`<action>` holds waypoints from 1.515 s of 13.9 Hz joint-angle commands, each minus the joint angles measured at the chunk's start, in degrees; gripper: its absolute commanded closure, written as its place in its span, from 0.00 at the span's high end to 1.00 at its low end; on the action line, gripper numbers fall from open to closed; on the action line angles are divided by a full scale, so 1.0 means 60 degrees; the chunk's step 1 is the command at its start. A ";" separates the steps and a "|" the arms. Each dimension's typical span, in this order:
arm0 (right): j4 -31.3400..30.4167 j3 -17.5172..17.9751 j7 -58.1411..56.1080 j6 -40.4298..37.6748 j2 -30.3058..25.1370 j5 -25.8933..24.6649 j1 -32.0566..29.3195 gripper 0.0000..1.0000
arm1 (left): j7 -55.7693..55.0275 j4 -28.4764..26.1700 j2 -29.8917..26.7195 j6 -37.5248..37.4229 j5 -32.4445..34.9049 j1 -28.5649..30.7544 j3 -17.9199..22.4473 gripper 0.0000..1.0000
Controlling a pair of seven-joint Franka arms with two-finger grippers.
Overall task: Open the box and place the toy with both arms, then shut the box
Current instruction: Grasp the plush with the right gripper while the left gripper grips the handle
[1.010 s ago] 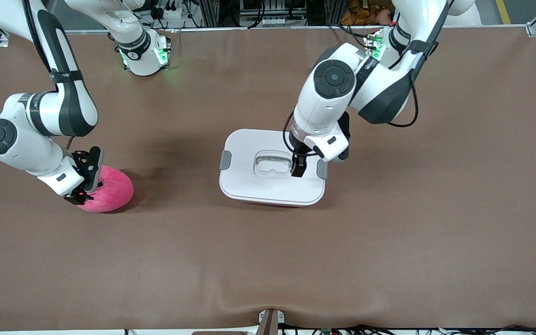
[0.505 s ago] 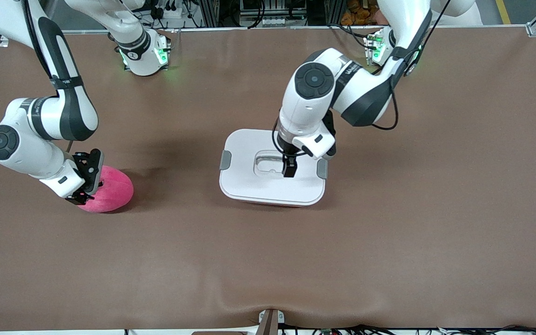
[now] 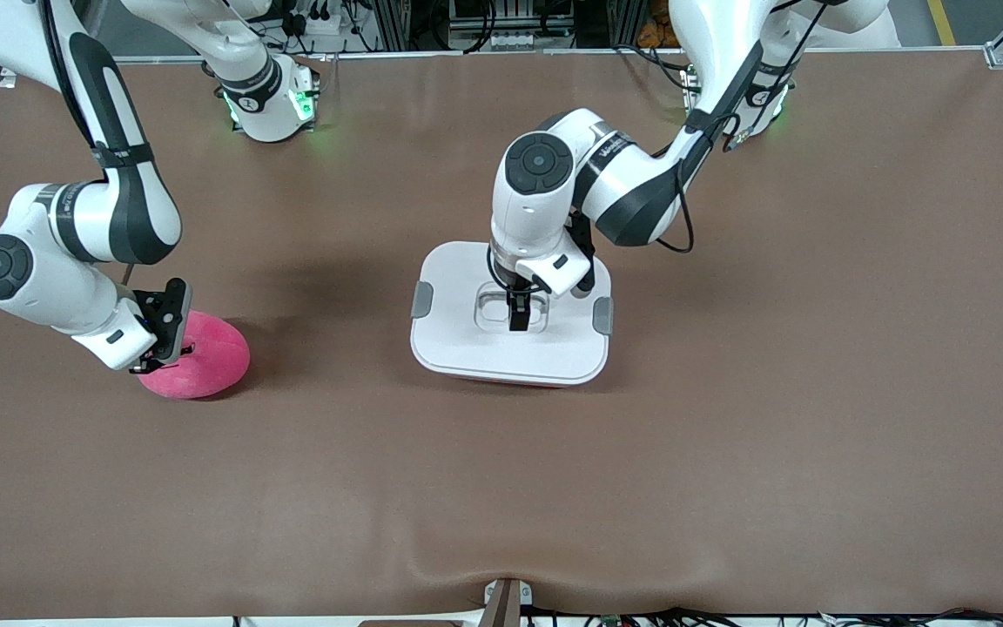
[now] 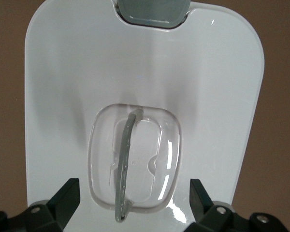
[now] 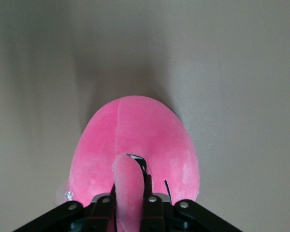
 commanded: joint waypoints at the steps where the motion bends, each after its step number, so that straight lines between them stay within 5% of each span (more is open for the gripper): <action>1: 0.0024 0.0081 0.0026 0.0048 0.0022 0.0020 -0.0302 0.00 | -0.0295 0.0256 0.0320 0.0094 0.0400 -0.0321 0.0122 1.00; 7: 0.0858 0.0081 0.2410 -0.0739 -0.0022 0.0020 -0.0319 0.00 | -0.0633 0.0241 0.0511 0.0315 0.0562 -0.0380 0.0122 1.00; 12: 0.1912 0.0111 0.5134 -0.1899 -0.0022 0.0020 0.0119 0.00 | -0.0982 0.0241 0.0511 0.0315 0.0532 -0.0366 0.0107 0.70; 17: 0.2544 0.0125 0.8370 -0.2925 -0.0065 0.0283 0.1159 0.00 | -0.1116 0.0241 0.0452 0.0315 0.0620 -0.0453 0.0122 0.70; 19: 0.2807 0.0125 0.9077 -0.3305 -0.0066 0.0705 0.1278 0.00 | -0.0970 0.0241 0.0437 0.0315 0.0693 -0.0453 0.0107 0.41; 21: 0.3013 0.0125 0.9560 -0.3556 -0.0051 0.1029 0.1293 0.00 | -0.0882 0.0241 0.0437 0.0315 0.0694 -0.0439 0.0093 0.37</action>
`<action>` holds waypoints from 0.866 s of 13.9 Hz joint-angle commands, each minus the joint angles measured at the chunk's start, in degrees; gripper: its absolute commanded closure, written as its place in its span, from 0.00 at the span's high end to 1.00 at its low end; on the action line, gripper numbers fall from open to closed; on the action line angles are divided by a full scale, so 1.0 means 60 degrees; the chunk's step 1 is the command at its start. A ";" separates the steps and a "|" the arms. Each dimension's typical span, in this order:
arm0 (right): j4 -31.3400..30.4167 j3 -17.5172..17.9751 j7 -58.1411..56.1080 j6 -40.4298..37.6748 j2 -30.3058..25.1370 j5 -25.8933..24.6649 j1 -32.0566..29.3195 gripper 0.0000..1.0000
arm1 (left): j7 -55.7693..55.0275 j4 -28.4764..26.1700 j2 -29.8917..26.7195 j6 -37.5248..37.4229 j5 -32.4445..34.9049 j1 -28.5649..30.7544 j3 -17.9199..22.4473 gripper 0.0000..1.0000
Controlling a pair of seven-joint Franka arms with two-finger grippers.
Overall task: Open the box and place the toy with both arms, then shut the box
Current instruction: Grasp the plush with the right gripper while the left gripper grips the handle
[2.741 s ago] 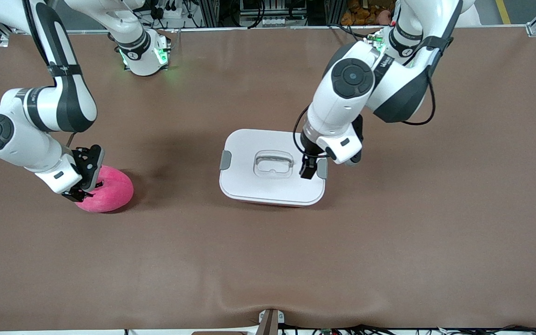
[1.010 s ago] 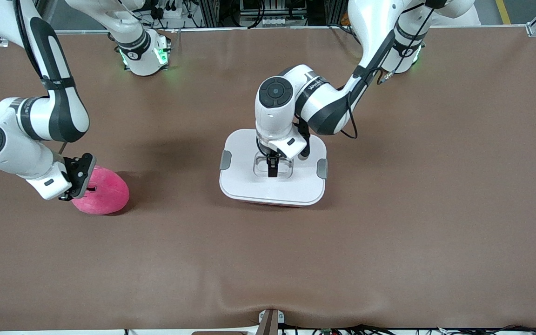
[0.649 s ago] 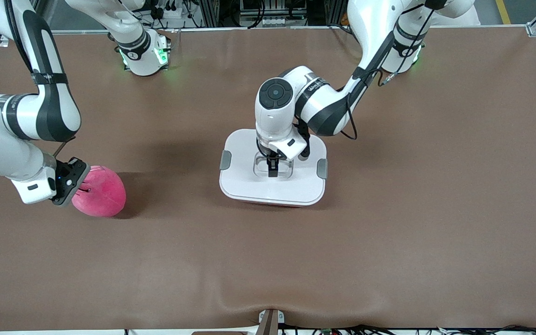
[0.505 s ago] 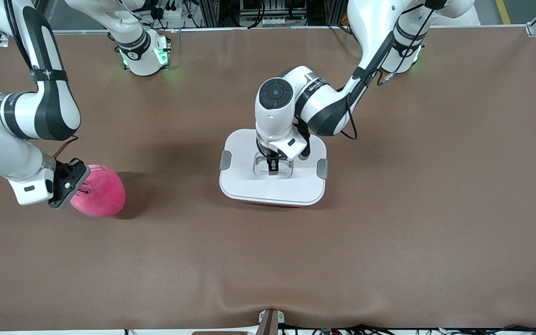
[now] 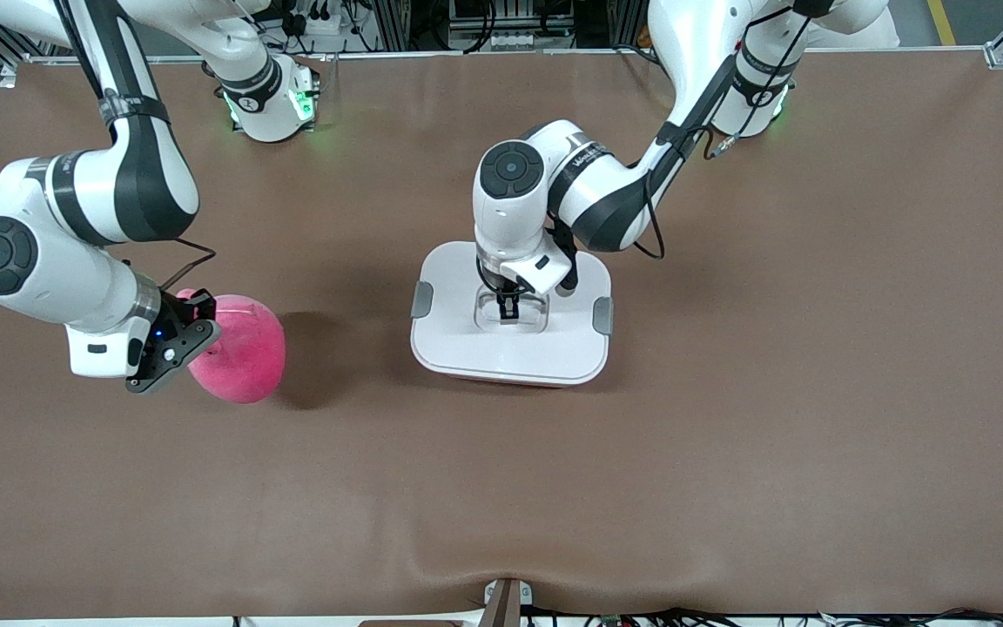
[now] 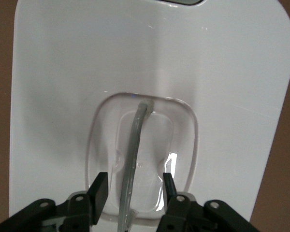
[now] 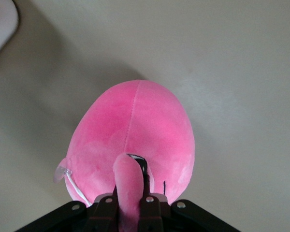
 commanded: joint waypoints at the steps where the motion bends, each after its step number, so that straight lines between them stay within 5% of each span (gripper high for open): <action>1: 0.0383 -0.0059 0.0768 -0.0373 -0.0028 0.0386 -0.0030 0.00 | -0.0003 0.0150 0.0027 0.0022 0.0201 -0.0090 0.0084 0.37; 12: 0.0588 -0.0074 0.1210 -0.0651 -0.0087 0.0782 -0.0060 0.00 | 0.0012 0.0062 -0.0076 -0.0051 0.0187 -0.0017 0.0070 0.21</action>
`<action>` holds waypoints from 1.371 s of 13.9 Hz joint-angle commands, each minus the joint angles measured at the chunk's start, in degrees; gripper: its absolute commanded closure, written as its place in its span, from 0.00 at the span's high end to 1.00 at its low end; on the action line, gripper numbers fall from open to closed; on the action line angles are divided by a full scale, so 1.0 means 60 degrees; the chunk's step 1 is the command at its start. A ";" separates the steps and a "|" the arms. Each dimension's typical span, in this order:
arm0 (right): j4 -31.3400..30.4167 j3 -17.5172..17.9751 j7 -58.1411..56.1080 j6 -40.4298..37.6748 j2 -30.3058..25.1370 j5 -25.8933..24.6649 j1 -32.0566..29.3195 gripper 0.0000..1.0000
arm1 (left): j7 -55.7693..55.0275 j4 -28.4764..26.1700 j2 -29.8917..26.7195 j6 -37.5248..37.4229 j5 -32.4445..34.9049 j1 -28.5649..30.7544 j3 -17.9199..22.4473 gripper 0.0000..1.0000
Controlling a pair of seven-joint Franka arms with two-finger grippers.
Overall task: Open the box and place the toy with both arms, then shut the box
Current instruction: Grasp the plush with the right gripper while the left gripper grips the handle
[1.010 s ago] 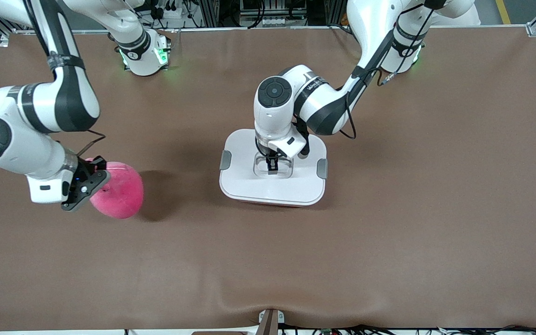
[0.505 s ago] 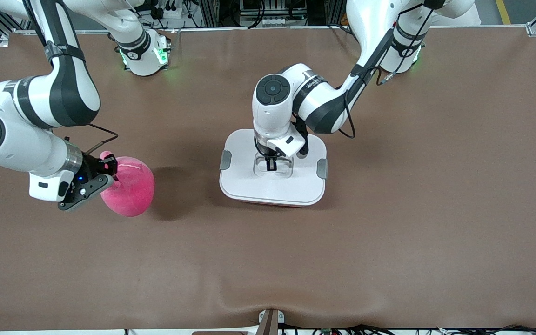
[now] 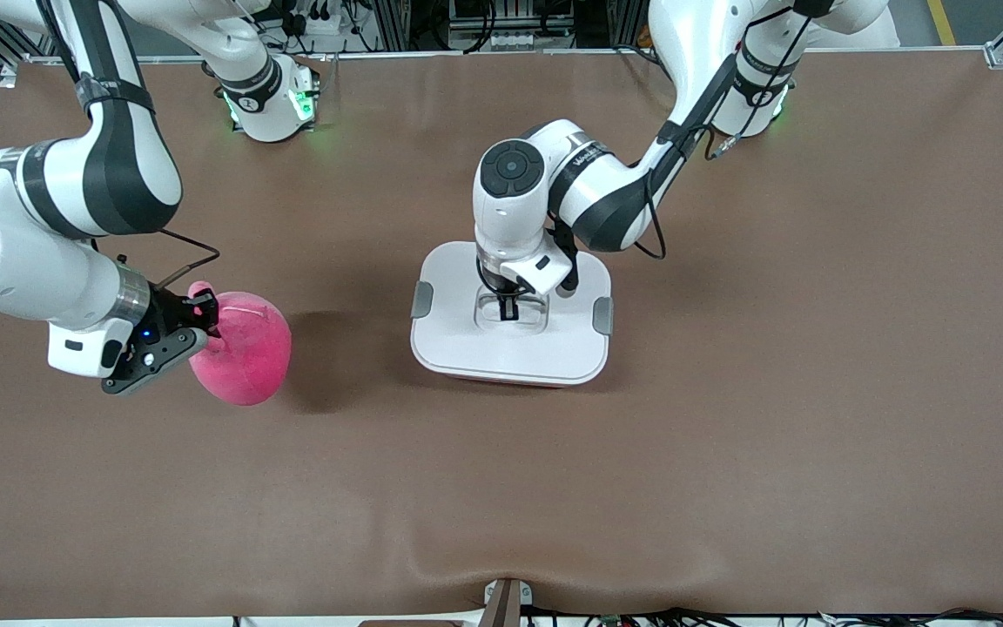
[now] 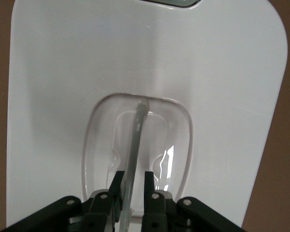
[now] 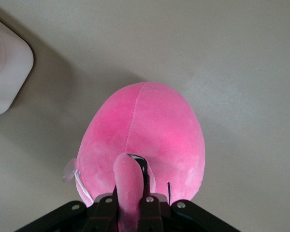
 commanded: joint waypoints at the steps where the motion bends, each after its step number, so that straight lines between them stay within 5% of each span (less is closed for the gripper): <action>1: 0.0135 -0.0003 0.0110 -0.0263 -0.0085 0.0162 -0.0048 0.00 | -0.0010 0.0009 -0.0076 -0.0051 0.0178 -0.0023 0.0036 0.21; 12: 0.0662 -0.0003 0.0316 -0.0263 -0.0070 0.0323 -0.0033 0.00 | -0.0040 0.0009 -0.0076 -0.0065 0.0163 -0.0052 0.0022 0.03; 19: 0.0866 -0.0003 0.1164 -0.0671 -0.0085 0.0601 -0.0019 0.00 | 0.0310 0.0024 -0.0091 -0.0065 0.0193 -0.0082 0.0007 0.00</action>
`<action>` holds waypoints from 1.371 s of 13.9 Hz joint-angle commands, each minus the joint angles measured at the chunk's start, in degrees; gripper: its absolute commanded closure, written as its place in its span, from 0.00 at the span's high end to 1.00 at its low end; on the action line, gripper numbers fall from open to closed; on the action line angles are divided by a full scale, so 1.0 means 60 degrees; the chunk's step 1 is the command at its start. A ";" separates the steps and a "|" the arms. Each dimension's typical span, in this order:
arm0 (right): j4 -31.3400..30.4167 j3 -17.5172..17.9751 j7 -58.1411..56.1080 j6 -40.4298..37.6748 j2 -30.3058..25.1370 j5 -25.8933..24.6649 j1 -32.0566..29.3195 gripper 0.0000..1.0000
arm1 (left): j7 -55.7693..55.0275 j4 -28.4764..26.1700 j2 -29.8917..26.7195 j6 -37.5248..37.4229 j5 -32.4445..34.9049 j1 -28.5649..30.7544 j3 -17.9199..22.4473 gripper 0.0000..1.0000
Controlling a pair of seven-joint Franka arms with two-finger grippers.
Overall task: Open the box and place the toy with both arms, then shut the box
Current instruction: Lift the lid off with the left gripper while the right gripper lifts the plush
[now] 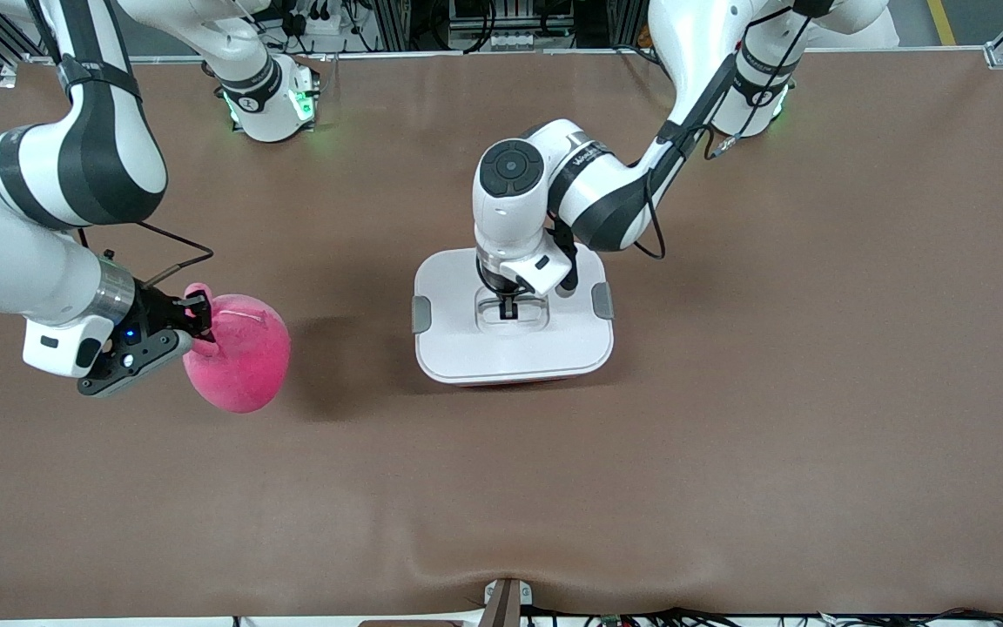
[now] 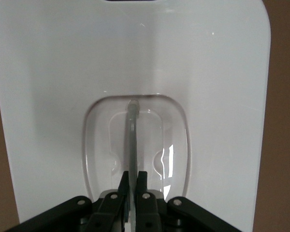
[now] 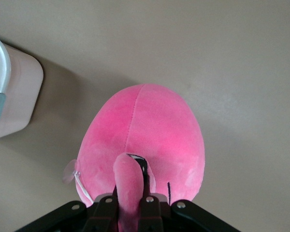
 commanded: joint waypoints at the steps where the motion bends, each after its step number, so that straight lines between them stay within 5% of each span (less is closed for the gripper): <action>1: 0.0369 0.0003 0.0522 -0.0555 -0.0069 0.0229 -0.0020 0.00 | 0.0369 0.0024 -0.0091 -0.0060 0.0192 -0.0077 0.0002 0.00; 19: 0.0531 0.0032 0.1738 -0.0923 -0.0069 0.0581 0.0053 0.00 | 0.1175 0.0024 -0.0968 -0.0177 0.0162 0.0127 0.0016 0.00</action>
